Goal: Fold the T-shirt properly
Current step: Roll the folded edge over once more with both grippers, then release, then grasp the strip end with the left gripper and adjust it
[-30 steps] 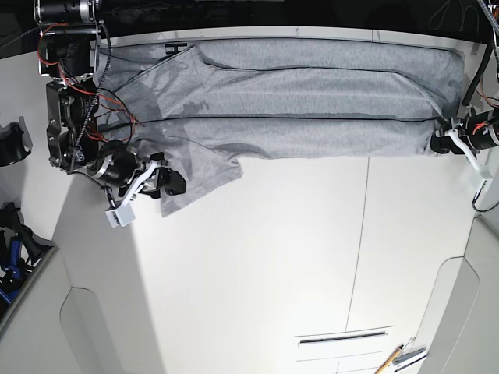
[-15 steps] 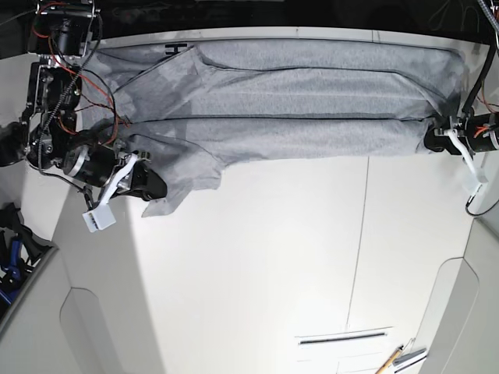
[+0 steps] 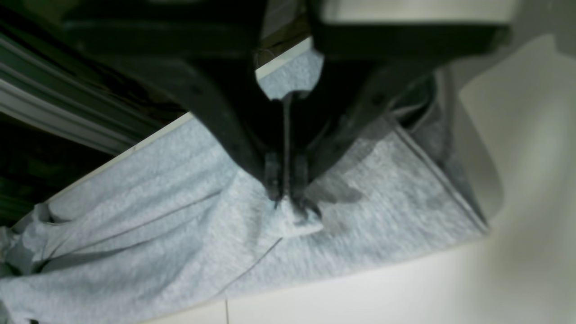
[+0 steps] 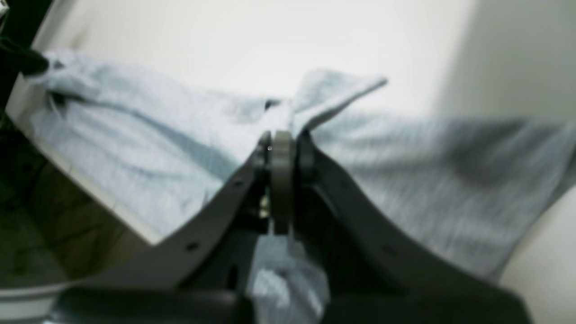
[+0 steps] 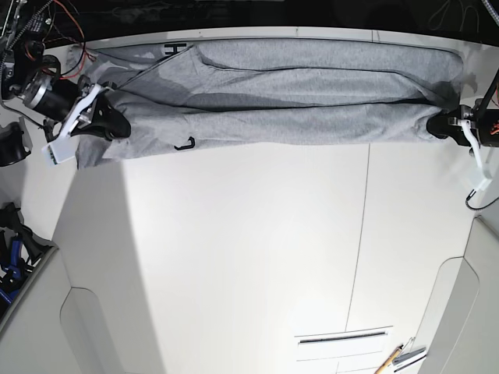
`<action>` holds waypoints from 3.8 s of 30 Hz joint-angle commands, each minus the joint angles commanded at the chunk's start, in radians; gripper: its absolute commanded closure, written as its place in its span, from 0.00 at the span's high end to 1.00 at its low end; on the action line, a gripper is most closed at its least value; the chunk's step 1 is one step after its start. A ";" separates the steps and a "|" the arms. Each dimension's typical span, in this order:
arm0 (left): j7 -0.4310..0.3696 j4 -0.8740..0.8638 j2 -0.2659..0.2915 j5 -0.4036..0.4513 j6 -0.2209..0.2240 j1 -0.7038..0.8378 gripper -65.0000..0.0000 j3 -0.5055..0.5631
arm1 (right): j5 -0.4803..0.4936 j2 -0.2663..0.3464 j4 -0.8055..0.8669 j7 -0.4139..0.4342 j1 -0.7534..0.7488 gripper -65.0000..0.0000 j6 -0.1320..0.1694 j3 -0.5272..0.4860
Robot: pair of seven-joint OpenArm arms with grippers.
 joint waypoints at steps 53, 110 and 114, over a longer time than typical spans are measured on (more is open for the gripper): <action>-0.228 -0.002 0.251 0.072 0.000 0.322 0.72 -0.518 | -0.070 -0.045 -0.102 0.097 -0.045 0.00 -0.004 0.019; -0.245 0.027 0.263 -0.010 0.000 0.241 0.55 -0.511 | -0.082 -0.045 -0.102 0.093 -0.034 0.00 -0.004 0.019; -0.246 0.026 0.264 0.049 0.000 0.266 0.70 -0.557 | -0.081 -0.045 -0.102 0.093 -0.034 0.00 -0.004 0.019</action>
